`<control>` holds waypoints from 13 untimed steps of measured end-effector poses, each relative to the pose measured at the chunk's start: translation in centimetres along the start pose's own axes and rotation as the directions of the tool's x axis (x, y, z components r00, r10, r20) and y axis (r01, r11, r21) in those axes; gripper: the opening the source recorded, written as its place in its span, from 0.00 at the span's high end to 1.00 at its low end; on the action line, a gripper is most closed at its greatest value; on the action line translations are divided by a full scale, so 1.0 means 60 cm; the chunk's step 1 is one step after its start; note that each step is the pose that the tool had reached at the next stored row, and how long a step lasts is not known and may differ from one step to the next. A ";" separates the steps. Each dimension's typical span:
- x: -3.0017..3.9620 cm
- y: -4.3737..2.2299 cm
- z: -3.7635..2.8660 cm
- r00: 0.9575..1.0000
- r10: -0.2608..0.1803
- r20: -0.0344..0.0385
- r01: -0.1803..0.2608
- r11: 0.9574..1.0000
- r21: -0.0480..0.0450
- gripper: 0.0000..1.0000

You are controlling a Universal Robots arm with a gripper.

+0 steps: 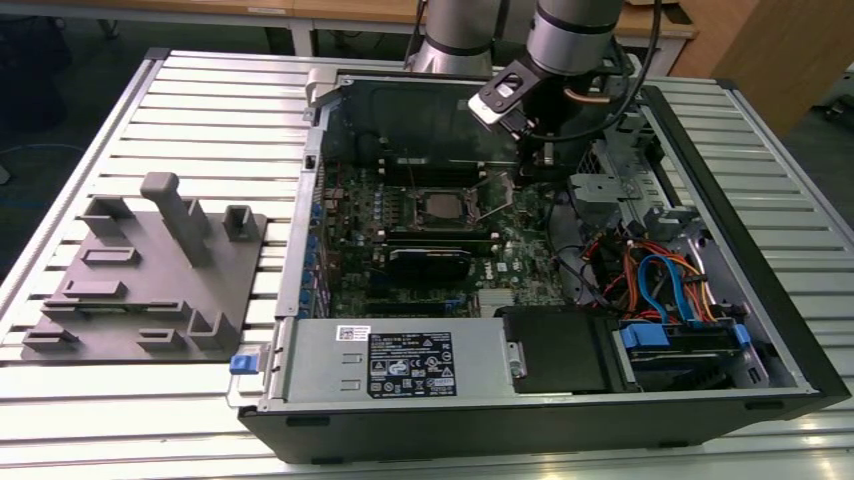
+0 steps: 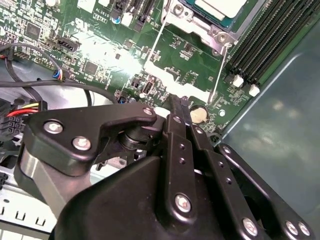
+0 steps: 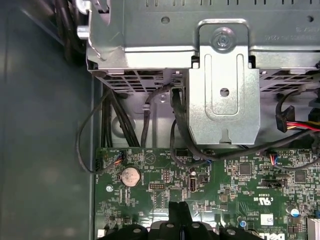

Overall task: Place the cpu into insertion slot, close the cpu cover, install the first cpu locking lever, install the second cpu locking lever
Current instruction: 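Close the cpu cover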

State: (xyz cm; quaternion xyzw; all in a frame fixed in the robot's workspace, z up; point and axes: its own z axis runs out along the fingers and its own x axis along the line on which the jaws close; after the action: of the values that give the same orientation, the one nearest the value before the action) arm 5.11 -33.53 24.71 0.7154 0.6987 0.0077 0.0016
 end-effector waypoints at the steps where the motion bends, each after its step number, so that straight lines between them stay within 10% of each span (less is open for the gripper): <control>1: 0.000 0.000 0.002 1.000 0.000 0.001 0.000 1.000 0.001 0.90; 13: 0.000 0.006 -0.008 1.000 0.000 0.002 0.000 1.000 0.004 0.90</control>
State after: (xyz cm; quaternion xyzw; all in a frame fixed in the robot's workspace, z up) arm 5.45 -33.52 25.20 0.7154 0.6986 0.0056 0.0007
